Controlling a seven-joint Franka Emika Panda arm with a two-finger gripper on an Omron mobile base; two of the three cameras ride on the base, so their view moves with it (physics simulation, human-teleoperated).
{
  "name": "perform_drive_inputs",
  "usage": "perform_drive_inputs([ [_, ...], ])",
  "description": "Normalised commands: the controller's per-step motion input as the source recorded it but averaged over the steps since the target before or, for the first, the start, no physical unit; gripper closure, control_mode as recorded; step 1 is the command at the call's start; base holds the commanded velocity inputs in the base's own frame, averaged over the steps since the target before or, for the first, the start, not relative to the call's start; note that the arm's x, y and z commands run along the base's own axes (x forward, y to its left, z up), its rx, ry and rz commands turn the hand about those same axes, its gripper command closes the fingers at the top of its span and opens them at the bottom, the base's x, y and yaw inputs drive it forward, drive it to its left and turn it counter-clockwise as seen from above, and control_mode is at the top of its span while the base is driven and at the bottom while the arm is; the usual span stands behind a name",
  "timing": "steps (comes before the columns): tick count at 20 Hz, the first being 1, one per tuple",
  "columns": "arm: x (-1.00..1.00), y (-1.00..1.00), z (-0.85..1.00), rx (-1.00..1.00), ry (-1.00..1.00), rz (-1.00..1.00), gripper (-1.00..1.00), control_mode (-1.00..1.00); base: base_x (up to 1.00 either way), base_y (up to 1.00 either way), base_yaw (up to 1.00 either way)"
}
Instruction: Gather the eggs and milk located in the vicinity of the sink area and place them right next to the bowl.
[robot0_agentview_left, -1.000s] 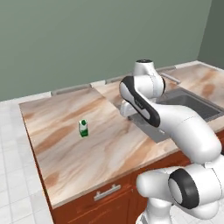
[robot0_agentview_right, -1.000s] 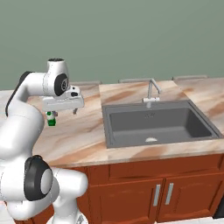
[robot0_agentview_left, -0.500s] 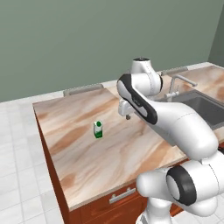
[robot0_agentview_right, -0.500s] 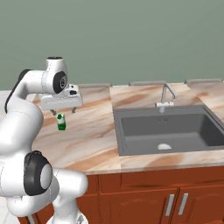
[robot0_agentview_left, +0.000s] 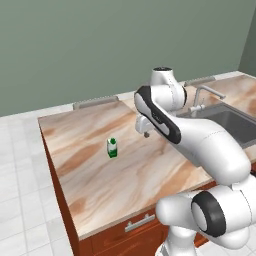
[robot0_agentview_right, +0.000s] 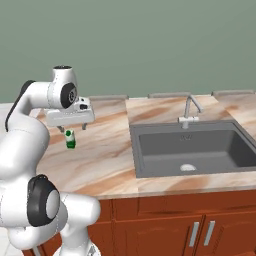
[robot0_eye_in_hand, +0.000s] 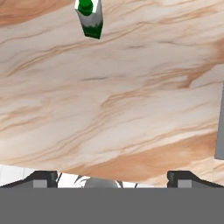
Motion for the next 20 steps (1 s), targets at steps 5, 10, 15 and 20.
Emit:
perform_drive_inputs([
  [5,0.0,0.12,0.0,0.0,0.0,0.0,-1.0,-1.0,0.0,0.0,0.0],
  [10,0.58,0.97,-0.2,0.0,0.04,0.07,-1.0,-1.0,0.0,0.0,0.0],
  [15,0.54,0.93,-0.31,-0.04,0.12,-0.05,-1.0,-1.0,0.0,0.0,0.0],
  [20,0.53,0.18,-0.1,0.0,0.05,-0.23,-1.0,-1.0,0.0,0.0,0.0],
])
